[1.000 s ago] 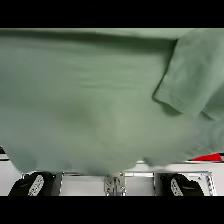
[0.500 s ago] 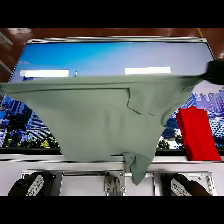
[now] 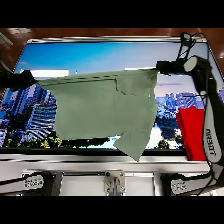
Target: Fold the shirts.
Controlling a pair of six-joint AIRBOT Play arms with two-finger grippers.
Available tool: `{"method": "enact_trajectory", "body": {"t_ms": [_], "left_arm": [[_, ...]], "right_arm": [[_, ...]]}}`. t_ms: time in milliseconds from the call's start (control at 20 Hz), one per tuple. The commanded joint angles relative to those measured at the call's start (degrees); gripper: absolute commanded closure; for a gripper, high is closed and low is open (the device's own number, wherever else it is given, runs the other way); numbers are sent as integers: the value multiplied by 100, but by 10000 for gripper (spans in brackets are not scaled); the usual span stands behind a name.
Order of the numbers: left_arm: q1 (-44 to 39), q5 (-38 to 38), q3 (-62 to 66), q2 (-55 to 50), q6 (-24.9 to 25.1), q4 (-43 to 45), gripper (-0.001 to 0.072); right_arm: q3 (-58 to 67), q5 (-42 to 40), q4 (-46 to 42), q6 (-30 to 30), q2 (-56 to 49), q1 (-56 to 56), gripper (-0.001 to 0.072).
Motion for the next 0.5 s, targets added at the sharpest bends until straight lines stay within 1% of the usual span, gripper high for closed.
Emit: {"method": "enact_trajectory", "body": {"t_ms": [0, 150, 250, 350, 400, 450], "left_arm": [[-190, 494, 684, -1283, 348, -444, 667], [-396, 732, 807, -1843, 378, -444, 667], [-470, 699, 807, -2083, 378, -442, 667], [-479, 483, 809, -2133, 417, -411, 667], [-452, 221, 837, -2103, 627, -313, 667], [-409, -168, 898, -2079, 728, -142, 667]], "right_arm": [[-35, -1217, 142, 208, -715, 208, 652], [-37, -964, 240, 337, -1078, 208, 652], [-37, -713, 278, 334, -1182, 208, 651], [-35, -367, 238, 302, -1130, 175, 651], [-35, -9, 173, 223, -1038, 125, 651], [-35, 503, -2, 223, -916, 68, 651]]}}
